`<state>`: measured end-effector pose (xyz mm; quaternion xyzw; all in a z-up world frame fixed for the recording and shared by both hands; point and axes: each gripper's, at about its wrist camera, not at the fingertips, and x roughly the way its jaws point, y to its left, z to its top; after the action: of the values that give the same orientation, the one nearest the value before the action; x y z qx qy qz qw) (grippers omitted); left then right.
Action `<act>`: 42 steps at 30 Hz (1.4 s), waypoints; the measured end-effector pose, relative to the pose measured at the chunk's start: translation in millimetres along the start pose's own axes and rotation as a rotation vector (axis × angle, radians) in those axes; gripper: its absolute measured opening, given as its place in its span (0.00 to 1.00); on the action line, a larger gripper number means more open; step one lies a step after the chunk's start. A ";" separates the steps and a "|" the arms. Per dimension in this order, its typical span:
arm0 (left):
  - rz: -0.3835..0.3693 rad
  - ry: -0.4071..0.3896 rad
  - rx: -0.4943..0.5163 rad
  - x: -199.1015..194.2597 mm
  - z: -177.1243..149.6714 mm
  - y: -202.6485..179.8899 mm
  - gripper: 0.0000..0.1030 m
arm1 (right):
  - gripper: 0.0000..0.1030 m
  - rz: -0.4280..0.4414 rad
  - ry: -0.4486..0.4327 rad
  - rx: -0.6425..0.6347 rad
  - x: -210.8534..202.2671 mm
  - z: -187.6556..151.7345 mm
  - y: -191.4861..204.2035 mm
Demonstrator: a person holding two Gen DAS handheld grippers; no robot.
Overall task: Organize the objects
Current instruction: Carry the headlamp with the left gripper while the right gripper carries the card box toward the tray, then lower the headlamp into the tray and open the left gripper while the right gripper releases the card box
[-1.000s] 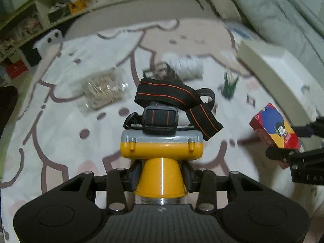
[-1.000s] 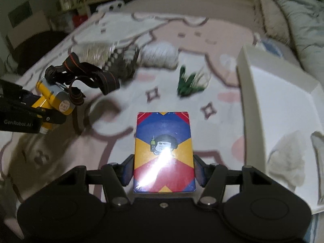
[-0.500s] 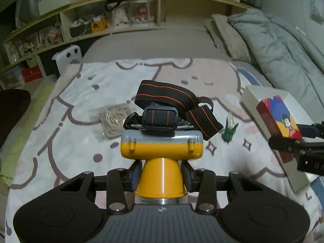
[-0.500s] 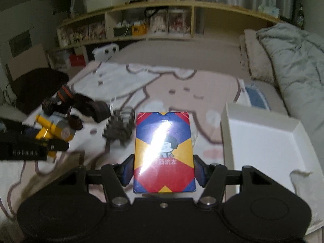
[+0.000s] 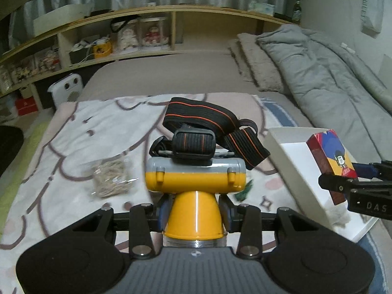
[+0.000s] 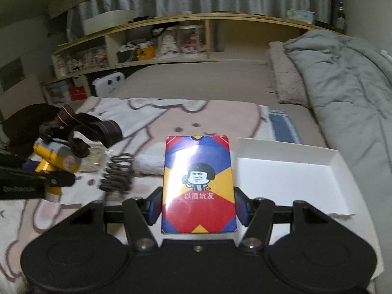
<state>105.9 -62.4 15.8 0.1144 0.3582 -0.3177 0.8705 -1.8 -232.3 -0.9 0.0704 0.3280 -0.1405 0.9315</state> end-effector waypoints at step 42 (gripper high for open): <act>-0.275 0.142 0.334 160.7 26.3 -221.8 0.42 | 0.58 -0.181 0.272 0.048 67.2 -75.4 -160.5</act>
<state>66.5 -320.6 -70.9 0.2291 0.3731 -0.4795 0.7605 -45.7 -382.6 -107.9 0.0813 0.4525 -0.2206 0.8602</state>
